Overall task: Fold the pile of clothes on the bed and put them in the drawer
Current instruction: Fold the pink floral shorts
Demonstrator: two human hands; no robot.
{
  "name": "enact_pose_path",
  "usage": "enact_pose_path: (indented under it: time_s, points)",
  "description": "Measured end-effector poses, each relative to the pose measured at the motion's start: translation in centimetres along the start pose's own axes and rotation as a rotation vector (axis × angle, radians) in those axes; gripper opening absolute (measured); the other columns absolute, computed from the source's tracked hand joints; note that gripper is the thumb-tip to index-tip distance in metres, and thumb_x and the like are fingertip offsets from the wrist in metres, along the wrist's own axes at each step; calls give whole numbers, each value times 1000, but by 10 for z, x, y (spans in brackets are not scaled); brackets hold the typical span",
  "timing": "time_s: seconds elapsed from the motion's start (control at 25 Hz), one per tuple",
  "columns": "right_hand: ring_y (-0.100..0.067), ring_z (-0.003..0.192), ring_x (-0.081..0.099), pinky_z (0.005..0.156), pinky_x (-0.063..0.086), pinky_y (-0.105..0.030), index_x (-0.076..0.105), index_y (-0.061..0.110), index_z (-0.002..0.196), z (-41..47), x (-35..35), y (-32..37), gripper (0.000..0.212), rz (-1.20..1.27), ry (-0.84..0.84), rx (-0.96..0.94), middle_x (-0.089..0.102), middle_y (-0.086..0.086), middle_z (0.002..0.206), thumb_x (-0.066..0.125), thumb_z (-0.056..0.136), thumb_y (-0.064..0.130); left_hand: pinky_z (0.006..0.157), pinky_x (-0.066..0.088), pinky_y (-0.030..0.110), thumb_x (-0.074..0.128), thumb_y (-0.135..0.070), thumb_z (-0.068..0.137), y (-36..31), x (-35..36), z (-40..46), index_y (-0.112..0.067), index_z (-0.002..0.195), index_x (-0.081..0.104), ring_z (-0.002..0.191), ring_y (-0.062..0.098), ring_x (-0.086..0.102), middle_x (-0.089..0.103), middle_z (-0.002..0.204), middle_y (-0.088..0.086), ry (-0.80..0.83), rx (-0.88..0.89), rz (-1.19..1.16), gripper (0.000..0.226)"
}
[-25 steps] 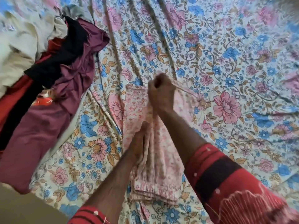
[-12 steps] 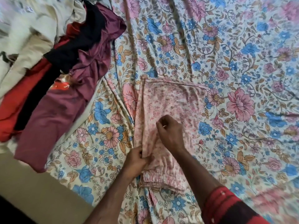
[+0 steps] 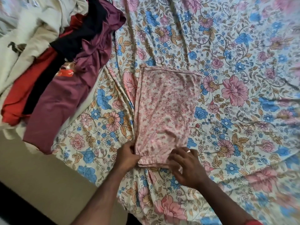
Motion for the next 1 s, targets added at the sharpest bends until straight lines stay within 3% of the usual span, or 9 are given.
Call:
enact_pose_path:
  time_s: [0.12, 0.28, 0.4, 0.56, 0.64, 0.76, 0.88, 0.92, 1.0]
  points:
    - [-20, 125, 59, 104, 34, -47, 58, 34, 129, -14, -6, -16, 58, -140, 81, -71, 59, 5, 141, 68, 73, 29, 59, 58, 21, 75, -6, 88, 9, -6, -4, -17, 119, 49, 81, 10, 66, 63, 108, 1, -120, 198, 128, 43]
    - [-25, 153, 29, 119, 22, -55, 32, 35, 156, -7, 0, -25, 93, -376, 264, -130, 24, -1, 169, 73, 75, 14, 93, 53, 40, 69, -31, 92, 13, 10, -16, -24, 113, 61, 98, 10, 57, 60, 110, -4, -139, 816, 737, 23]
    - [-24, 157, 11, 123, -1, -53, 16, 33, 162, 6, 8, -24, 81, -439, 288, -268, 11, -1, 170, 52, 92, 20, 104, 41, 42, 51, -62, 93, 17, 22, -17, -27, 132, 57, 114, 11, 54, 59, 126, -5, 57, 805, 963, 52]
    - [-18, 157, 4, 124, -16, -50, 13, 38, 160, 15, 4, -11, 65, -320, 367, -299, 10, 6, 168, 34, 99, 26, 116, 23, 60, 45, -92, 73, 10, 37, -26, -33, 151, 35, 140, 19, 39, 42, 153, -1, 25, 576, 1138, 98]
    - [-16, 154, 22, 125, -12, -46, 27, 37, 158, 17, -4, -1, 68, -212, 331, -309, 29, 4, 164, 51, 97, 16, 115, 18, 64, 48, -93, 68, 8, 44, -31, -33, 152, 33, 141, 21, 37, 40, 154, 1, -16, 477, 1163, 104]
    - [-20, 136, 55, 123, -6, -36, 42, 28, 152, 6, -20, 6, 54, -86, 288, -311, 53, -6, 152, 47, 99, 23, 105, 33, 57, 78, -54, 77, 17, 49, -38, -33, 136, 54, 128, 21, 52, 58, 136, -1, -135, 566, 1096, 67]
    - [-22, 114, 70, 119, 36, -37, 56, 22, 143, -14, -31, 1, 45, 94, 332, -248, 70, -7, 130, 41, 102, 36, 95, 40, 51, 90, -24, 66, 34, 36, -42, -31, 105, 72, 118, 15, 58, 65, 121, -10, -177, 719, 829, 43]
    - [-17, 100, 74, 101, 56, -36, 62, 23, 136, -18, -35, 0, 37, 211, 354, -200, 75, -3, 118, 48, 103, 36, 98, 35, 49, 87, -23, 69, 37, 28, -41, -32, 104, 73, 122, 12, 54, 63, 125, -15, -118, 709, 730, 39]
    - [-13, 73, 72, 64, 61, -33, 71, 25, 115, -18, -46, -3, 24, 443, 340, -86, 76, 4, 95, 62, 99, 40, 102, 36, 44, 82, -24, 75, 27, 12, -47, -37, 106, 72, 120, 13, 56, 62, 122, -19, 119, 594, 502, 35]
Point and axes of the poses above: each hand's wrist, its own z-axis towards the middle knuckle, its own x-axis out of the palm, y = z × x, the point moved 3 cm from there along z, towards the middle knuckle
